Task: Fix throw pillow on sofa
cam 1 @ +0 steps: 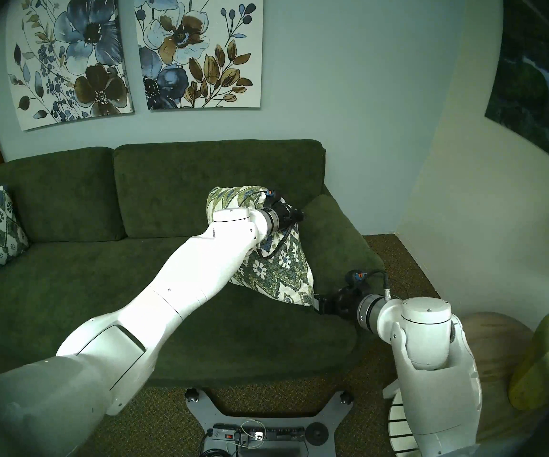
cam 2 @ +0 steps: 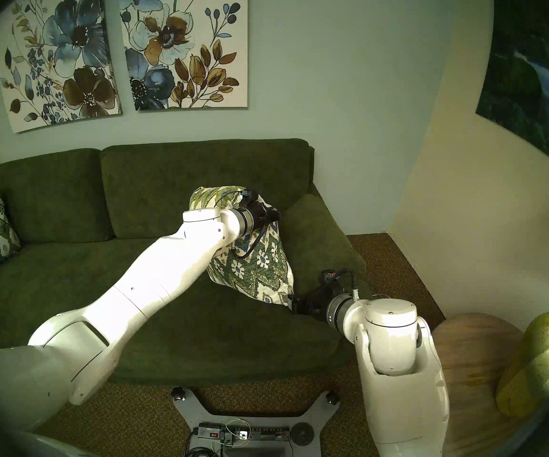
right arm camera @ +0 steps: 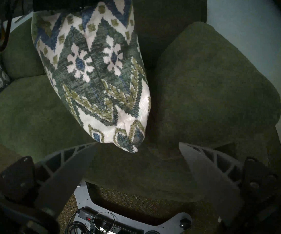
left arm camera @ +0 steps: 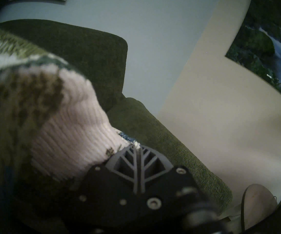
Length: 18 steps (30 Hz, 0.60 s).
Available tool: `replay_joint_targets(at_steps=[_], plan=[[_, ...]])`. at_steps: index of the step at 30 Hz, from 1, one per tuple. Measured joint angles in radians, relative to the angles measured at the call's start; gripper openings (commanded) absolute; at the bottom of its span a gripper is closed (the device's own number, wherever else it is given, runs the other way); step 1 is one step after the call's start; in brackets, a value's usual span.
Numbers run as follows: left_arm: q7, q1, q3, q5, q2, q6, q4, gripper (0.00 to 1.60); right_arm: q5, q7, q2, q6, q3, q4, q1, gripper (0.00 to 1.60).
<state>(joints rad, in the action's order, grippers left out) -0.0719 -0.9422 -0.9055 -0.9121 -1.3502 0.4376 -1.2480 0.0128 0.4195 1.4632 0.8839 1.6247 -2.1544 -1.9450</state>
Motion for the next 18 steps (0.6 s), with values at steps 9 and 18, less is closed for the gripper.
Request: replay_joint_targets(at_steps=[9, 18], plan=[[0.031, -0.043, 0.053, 0.000, 0.021, 0.016, -0.051, 0.00, -0.024, 0.040, -0.020, 0.007, 0.055, -0.122, -0.111, 1.60], [0.065, -0.106, 0.124, 0.000, 0.051, 0.051, -0.135, 0.00, -0.049, 0.083, -0.027, 0.023, 0.122, -0.233, -0.212, 1.60]])
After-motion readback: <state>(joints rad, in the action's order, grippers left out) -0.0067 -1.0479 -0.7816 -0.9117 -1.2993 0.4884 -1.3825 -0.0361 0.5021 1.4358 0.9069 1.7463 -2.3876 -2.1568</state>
